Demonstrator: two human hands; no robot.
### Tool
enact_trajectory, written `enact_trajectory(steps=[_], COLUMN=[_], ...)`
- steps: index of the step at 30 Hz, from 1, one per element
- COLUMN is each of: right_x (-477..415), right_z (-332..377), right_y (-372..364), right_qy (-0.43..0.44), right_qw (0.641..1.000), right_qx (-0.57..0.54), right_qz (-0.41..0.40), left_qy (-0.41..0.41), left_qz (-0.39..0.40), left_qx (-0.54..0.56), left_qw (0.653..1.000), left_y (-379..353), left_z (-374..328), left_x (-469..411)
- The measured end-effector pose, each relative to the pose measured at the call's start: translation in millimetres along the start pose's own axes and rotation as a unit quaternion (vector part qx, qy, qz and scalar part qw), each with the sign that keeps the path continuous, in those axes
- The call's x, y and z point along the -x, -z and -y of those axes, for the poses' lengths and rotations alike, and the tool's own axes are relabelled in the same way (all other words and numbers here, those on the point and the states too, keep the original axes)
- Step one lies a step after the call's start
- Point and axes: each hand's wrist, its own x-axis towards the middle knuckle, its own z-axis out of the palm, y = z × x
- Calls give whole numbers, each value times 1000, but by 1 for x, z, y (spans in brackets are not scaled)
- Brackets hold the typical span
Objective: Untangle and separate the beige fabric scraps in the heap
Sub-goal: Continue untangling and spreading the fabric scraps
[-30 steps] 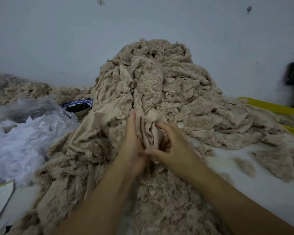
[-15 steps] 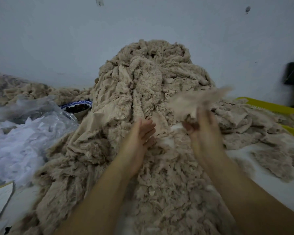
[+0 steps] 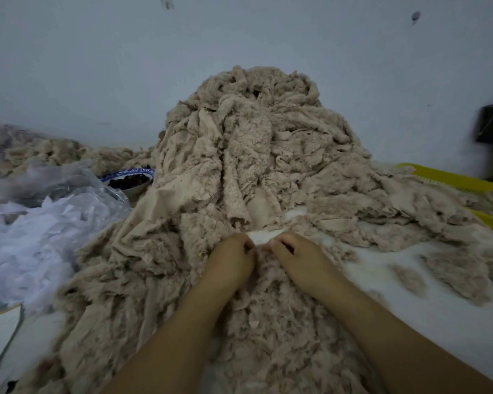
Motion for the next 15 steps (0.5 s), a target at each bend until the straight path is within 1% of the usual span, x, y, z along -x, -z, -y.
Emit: enact_trajectory(steps=[3,4,5,6,7,8,9,10,11,12,13,14,15], right_x=[2,2,3,4,5,5,6,6,6,6,6,6,6], right_z=[4,5,5,6,6,5,5,3,3,2,2,2,2], right_y=[2,2,3,2,2,2,2,2,2,2,1,1,1], right_qy=[-13,-12,-9,-4,1,5,6,5,2,1,2,3,3], right_qw=[999,999,999,999,1000,1000,1000,999,999,999,999,999,999], right_qx=[-28,-39,-42,-36,-25,-12,-3,1,2,3,4,5,5], right_qz=[-10,-6,1,9,16,22,27,32,38,42,43,43,41], left_qy=[-48,-64,-76,-86,-94,-94,-77,-39,8,45,62,57,35], left_qz=[42,39,16,-30,-96,-165,-207,-203,-168,-133,-116,-124,-155], left_qx=[72,94,112,125,118,77,11,-54,-97,-105,-82,-43,0], left_qw=[995,993,991,988,984,979,975,977,981,985,988,990,987], left_y=[1,1,3,6,10,13,16,19,21,23,24,24,25], left_z=[-4,-6,-8,-10,-9,-7,-2,3,10,16,20,22,23], left_x=[4,6,8,9,9,7,5,4,3,2,1,0,-2])
